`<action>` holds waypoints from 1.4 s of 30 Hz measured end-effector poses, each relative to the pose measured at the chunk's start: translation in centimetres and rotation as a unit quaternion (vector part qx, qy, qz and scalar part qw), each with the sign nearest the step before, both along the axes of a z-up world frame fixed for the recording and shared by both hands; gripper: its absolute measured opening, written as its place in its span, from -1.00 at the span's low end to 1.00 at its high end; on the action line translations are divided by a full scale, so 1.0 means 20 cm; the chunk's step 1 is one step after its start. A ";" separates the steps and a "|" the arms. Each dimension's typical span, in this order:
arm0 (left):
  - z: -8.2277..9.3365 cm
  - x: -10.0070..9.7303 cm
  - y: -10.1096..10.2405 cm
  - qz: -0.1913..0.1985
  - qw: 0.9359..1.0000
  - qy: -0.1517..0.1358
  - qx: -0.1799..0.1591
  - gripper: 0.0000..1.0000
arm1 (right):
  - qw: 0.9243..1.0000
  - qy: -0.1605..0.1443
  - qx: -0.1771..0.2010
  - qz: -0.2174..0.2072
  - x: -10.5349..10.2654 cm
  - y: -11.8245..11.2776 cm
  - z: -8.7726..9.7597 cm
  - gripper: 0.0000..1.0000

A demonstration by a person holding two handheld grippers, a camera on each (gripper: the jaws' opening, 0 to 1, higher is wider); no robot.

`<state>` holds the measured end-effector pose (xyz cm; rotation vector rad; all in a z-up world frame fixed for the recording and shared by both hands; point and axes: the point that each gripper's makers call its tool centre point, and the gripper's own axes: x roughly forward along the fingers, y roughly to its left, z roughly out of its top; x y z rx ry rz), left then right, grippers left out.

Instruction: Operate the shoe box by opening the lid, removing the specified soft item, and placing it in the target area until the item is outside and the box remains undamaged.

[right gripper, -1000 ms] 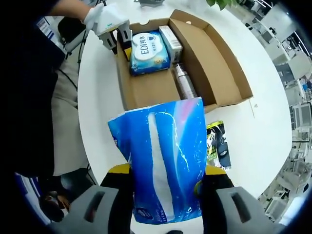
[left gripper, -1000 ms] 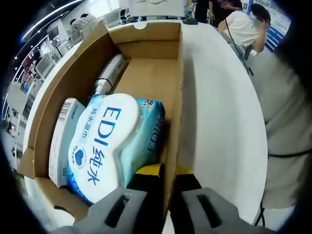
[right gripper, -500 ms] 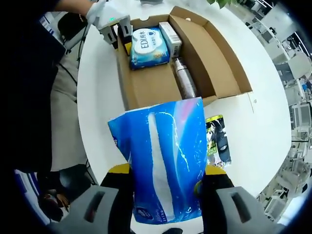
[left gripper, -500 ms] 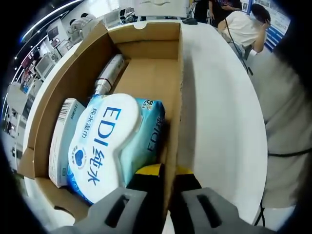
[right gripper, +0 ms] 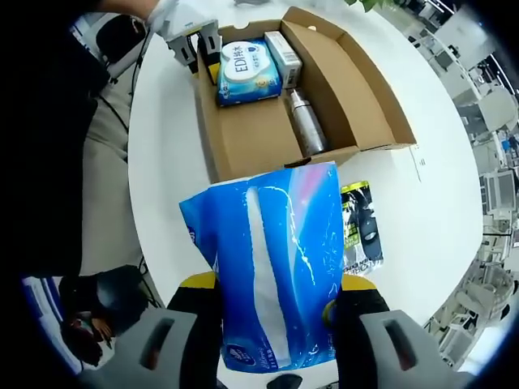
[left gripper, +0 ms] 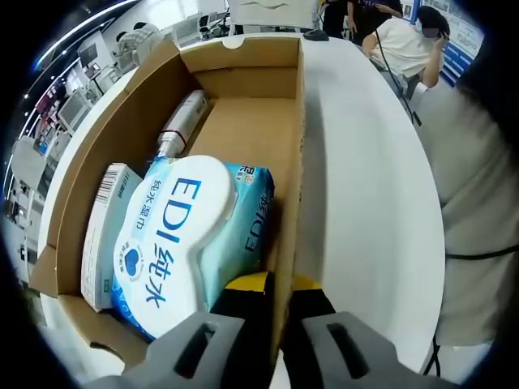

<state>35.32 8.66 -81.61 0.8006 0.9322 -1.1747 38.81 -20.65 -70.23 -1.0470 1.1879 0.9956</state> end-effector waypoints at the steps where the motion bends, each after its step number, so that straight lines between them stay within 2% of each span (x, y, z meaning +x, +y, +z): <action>1: 0.00 0.00 0.00 0.000 1.000 0.000 0.000 -0.97 | 1.000 -0.001 0.000 0.003 0.00 0.00 0.00 0.01; 16: 0.00 0.00 0.00 0.002 1.000 0.001 0.000 -0.97 | 1.000 -0.010 -0.002 -0.002 0.08 -0.10 -0.01 0.02; 27: 0.00 0.00 0.00 0.004 1.000 0.003 -0.001 -0.97 | 1.000 -0.002 -0.006 0.002 0.11 -0.14 -0.04 0.02; 31: 0.00 0.00 0.00 0.004 1.000 0.004 -0.001 -0.97 | 1.000 -0.004 -0.004 0.006 0.17 -0.14 0.00 0.02; 42: 0.00 0.00 0.00 0.003 1.000 0.004 -0.001 -0.97 | 1.000 -0.004 0.003 0.017 0.28 -0.13 -0.01 0.02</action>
